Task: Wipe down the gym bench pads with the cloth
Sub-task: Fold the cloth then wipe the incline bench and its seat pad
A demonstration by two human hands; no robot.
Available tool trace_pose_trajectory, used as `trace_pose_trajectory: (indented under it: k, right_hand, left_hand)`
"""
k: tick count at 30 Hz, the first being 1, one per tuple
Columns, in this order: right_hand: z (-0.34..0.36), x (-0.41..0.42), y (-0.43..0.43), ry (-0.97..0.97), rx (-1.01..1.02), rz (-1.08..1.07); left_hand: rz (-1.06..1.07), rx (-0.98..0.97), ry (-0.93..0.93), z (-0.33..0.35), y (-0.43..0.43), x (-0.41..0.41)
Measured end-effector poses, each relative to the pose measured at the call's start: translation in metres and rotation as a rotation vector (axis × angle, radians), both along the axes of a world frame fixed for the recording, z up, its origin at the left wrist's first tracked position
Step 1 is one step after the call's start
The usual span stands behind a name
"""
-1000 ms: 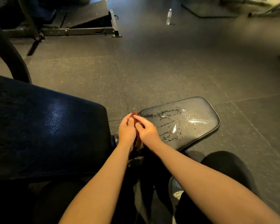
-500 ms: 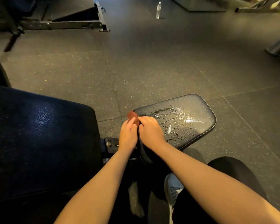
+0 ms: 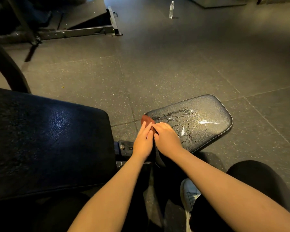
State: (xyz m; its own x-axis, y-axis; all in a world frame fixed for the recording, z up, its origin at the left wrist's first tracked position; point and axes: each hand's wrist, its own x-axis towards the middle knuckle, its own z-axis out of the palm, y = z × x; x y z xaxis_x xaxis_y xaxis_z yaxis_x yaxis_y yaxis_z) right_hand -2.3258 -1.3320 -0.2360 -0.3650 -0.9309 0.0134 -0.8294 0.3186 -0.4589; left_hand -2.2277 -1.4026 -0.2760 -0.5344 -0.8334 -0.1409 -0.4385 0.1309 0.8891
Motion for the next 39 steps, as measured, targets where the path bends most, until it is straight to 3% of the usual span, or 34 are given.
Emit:
trace_pose_trajectory:
  k: [12, 18, 28, 34, 39]
  right_hand:
    - [0.004, 0.008, 0.010, -0.057, -0.012, -0.014]
    - [0.009, -0.002, 0.004, -0.073, 0.014, -0.013]
    - [0.000, -0.002, -0.003, 0.032, -0.152, -0.058]
    - [0.001, 0.001, -0.006, 0.064, -0.066, -0.068]
    - [0.006, -0.001, -0.011, 0.066, -0.078, -0.094]
  left_hand:
    - [-0.152, -0.122, -0.108, 0.009, 0.046, 0.019]
    - [-0.113, -0.092, -0.075, 0.006, 0.041, 0.020]
    - [-0.044, 0.004, -0.056, 0.010, -0.001, -0.007]
    - [-0.014, -0.143, -0.077, 0.006, 0.045, 0.019]
    - [-0.014, -0.116, -0.077, 0.002, 0.026, 0.015]
